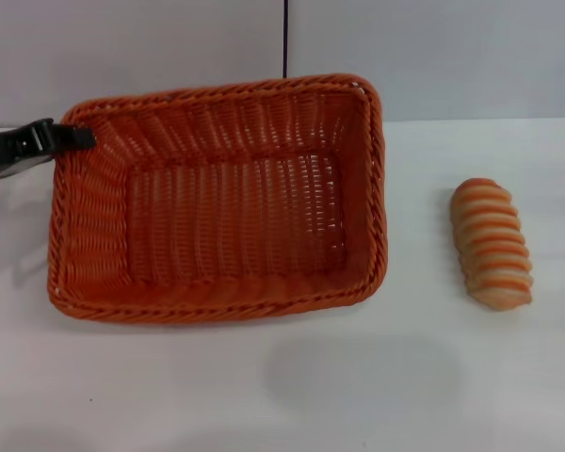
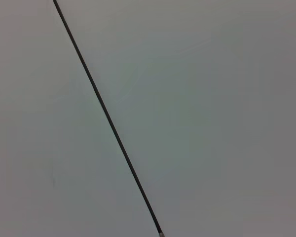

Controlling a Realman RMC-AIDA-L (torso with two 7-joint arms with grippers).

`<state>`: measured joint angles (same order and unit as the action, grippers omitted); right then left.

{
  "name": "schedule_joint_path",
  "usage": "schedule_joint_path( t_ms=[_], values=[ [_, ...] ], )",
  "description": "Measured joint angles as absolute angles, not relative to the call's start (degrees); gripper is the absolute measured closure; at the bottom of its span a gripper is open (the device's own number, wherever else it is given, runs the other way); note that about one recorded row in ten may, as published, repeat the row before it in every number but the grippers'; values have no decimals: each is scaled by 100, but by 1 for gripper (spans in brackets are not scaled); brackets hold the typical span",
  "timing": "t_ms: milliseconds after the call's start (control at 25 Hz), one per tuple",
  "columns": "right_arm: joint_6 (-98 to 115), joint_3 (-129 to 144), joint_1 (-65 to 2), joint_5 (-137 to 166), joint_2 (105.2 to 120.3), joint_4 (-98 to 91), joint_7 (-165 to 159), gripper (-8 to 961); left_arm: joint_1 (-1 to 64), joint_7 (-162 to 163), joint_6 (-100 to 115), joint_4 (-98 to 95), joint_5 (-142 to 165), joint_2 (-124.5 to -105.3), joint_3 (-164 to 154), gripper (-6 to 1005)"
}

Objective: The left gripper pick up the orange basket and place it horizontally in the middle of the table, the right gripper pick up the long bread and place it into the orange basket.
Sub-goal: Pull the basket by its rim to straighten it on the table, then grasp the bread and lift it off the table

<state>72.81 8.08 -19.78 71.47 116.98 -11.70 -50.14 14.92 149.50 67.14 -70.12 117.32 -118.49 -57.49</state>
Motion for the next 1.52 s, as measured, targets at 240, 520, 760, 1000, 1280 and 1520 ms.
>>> schedule_joint_path(
  t_ms=[240,520,760,1000,1280,1520],
  values=[
    [7217,817,-2053,7157,11658,-1168,-5010,193,1411,14885,6575,-6778,11509,-11838,-5976,811],
    [7053,817,-2088,7164,11641,-1169,-5009,194,1697,14741,6700,-6328,11535,-11786,-6013,800],
    [7054,818,-2084,7164,11636,-1169,-5009,194,1800,14733,6854,-6256,11512,-11760,-5861,744],
    [7112,828,-2036,7169,11632,-1173,-5012,194,1832,14476,7101,-6297,11495,-11752,-5326,507],
    [7260,1586,-1932,8431,11362,-2274,-6594,194,1859,12399,7370,-5806,9612,-11794,-4872,261],
    [8699,1701,-2076,10712,10637,-3710,-9193,194,2066,10555,7523,-4962,8215,-11811,-4923,155]
  ],
)
